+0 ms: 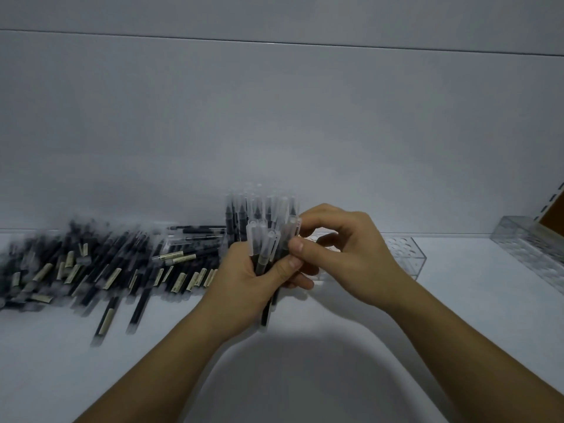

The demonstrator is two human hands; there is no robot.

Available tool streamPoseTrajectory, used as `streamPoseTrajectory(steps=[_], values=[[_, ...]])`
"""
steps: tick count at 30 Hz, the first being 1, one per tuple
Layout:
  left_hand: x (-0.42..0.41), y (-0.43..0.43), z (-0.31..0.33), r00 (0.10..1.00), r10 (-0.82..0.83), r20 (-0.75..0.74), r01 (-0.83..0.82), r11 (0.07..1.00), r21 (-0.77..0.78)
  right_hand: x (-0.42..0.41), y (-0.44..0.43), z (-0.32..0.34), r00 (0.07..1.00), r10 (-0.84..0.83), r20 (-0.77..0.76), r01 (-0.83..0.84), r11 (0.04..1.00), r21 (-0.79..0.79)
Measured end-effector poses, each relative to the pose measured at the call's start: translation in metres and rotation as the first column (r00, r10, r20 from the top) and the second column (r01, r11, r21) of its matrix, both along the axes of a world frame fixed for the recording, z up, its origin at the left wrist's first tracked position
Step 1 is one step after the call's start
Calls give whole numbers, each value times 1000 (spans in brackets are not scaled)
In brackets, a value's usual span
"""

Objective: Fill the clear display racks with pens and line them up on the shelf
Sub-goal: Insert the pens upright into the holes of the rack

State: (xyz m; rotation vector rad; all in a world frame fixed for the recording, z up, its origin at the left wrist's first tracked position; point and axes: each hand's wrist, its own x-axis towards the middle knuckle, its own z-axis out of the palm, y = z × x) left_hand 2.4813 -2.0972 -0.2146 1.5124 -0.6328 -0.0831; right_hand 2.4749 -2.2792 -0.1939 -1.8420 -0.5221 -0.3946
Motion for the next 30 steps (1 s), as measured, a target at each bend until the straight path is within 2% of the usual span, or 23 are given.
streamPoseTrajectory(steps=[4,9,13,16,19,23,30], values=[[2,0,-6,997,54,-51,-52,997,57,-1,-3,6,999,-44,23,43,998,39],[10,4,-6,988,127,-87,-129,992,-13,-1,-14,21,993,-107,-49,117,925,362],[12,10,-3,979,200,35,-203,976,77,3,-21,21,975,-157,-160,214,864,456],[19,14,-10,980,196,-10,-194,975,107,8,-26,15,961,-192,-199,263,857,444],[19,16,-11,991,60,-119,-56,998,36,9,-28,12,954,-239,-181,293,874,387],[14,13,-8,998,-24,-53,27,998,48,9,-25,9,941,-326,-95,339,897,282],[14,15,-3,999,9,-33,-9,1000,18,22,-13,2,935,-355,2,345,910,228]])
